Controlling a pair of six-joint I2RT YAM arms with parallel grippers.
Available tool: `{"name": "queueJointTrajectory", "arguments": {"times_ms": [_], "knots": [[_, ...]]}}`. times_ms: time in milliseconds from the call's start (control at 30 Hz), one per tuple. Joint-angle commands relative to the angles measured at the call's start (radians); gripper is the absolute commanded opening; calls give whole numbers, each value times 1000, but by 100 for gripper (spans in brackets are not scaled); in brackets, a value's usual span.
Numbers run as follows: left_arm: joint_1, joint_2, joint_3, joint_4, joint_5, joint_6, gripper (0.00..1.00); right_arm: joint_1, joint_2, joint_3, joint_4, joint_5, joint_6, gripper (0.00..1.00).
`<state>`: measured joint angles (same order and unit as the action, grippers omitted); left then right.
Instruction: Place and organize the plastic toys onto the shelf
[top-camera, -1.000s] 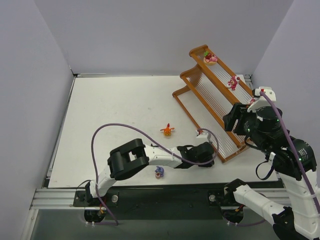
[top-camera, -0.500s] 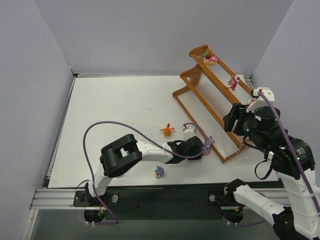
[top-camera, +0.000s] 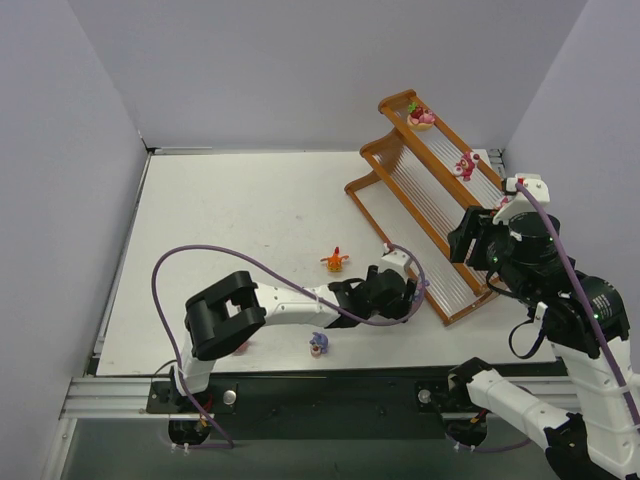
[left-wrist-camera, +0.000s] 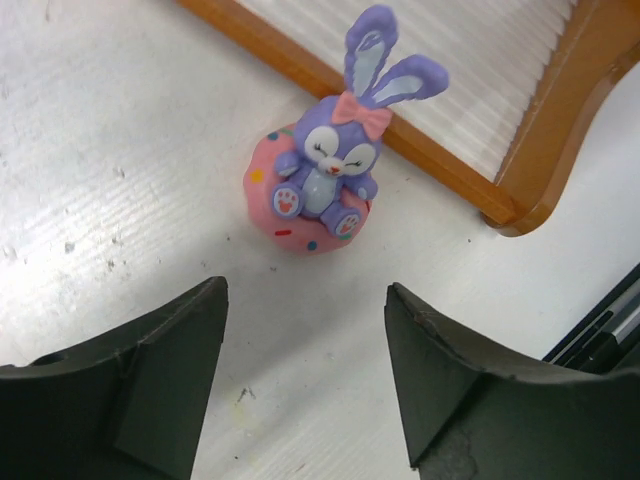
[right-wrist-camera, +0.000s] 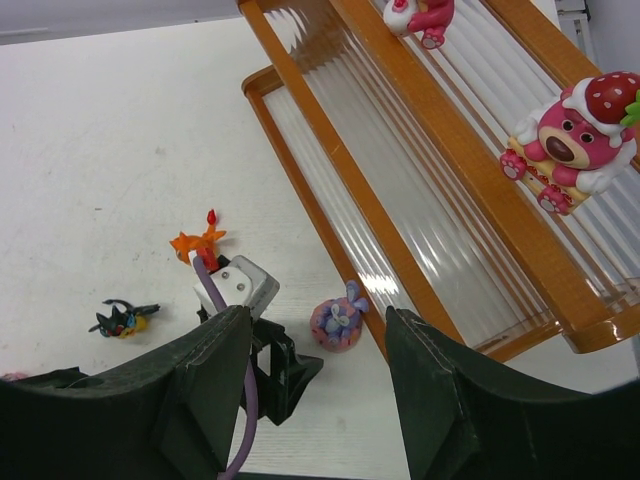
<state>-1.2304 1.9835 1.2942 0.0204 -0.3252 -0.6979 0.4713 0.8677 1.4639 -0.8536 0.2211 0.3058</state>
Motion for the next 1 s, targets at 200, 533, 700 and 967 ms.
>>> {"name": "queueJointTrajectory", "arguments": {"times_ms": [200, 533, 700, 967], "knots": [[62, 11, -6, 158, 230, 332, 85, -10, 22, 62, -12, 67, 27, 56], [63, 35, -24, 208, 318, 385, 97, -11, 31, 78, -33, 57, 61, 56], [60, 78, -7, 240, 304, 386, 97, -11, 28, 70, -36, 46, 72, 56], [40, 132, 19, 253, 175, 463, 97, -13, 42, 84, -41, 38, 70, 56]]}}
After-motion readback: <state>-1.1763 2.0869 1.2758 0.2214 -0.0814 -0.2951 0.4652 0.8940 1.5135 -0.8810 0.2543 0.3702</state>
